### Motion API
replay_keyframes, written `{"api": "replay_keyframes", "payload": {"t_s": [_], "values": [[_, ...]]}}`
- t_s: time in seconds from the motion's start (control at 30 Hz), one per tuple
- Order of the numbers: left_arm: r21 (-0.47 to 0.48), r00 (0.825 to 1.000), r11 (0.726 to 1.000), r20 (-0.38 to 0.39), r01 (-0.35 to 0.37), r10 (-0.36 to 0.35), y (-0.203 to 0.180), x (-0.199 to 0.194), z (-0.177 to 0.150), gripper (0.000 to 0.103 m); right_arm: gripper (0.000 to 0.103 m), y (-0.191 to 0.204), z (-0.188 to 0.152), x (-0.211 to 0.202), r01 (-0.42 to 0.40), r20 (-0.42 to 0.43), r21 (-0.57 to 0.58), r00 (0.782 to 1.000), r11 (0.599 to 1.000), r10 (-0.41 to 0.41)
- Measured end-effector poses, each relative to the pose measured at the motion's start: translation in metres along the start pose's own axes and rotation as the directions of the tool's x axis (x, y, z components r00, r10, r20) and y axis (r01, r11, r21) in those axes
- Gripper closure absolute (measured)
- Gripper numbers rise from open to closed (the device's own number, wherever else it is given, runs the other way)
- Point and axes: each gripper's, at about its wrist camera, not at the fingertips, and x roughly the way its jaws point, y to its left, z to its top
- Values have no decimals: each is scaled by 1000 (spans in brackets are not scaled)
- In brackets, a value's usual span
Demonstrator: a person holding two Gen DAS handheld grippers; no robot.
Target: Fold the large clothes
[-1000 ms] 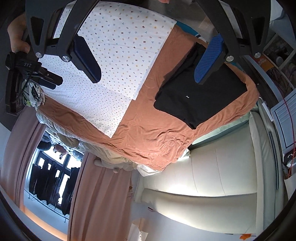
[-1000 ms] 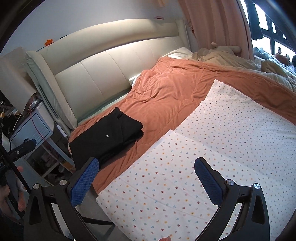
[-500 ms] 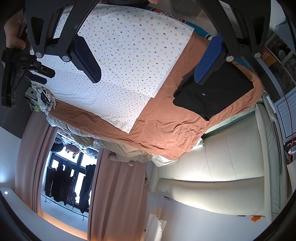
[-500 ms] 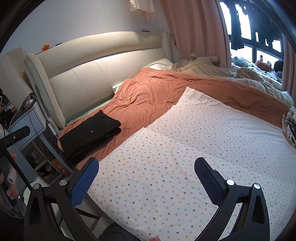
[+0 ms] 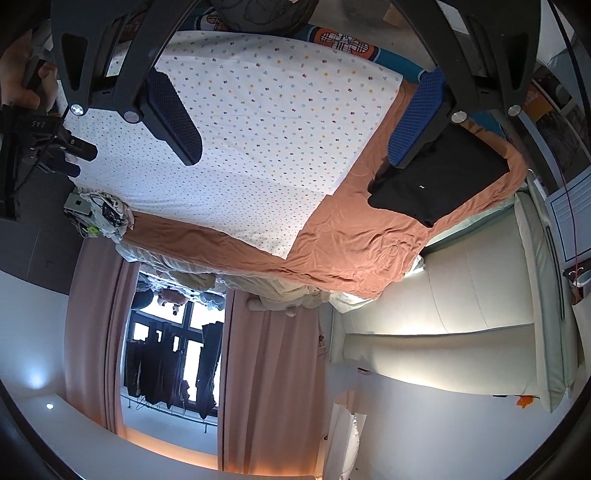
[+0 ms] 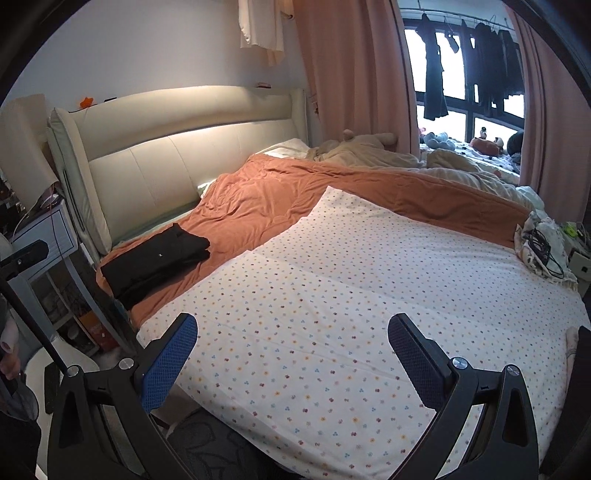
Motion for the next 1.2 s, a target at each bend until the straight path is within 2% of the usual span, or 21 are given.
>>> {"api": "replay_keyframes", "payload": {"t_s": [0.33, 0.47, 0.6, 0.87, 1.2], "values": [[-46, 999, 998, 12, 40, -39, -3, -30, -40, 0, 0, 19, -47, -46, 24, 54, 18, 998, 1000, -24], [-36, 999, 999, 35, 16, -14, -3, -43, -52, 0, 0, 23, -68, -61, 35, 72, 41, 997, 999, -38], [-9, 1000, 1000, 25, 10, -10, -7, -46, -61, 0, 0, 25, -86, -66, 48, 80, 57, 995, 997, -52], [31, 1000, 999, 26, 11, -12, -19, -51, -65, 0, 0, 36, -89, -59, 45, 87, 58, 995, 997, -50], [22, 999, 1000, 46, -7, 6, -19, -63, -65, 0, 0, 31, -92, -61, 57, 85, 73, 994, 996, -63]]}}
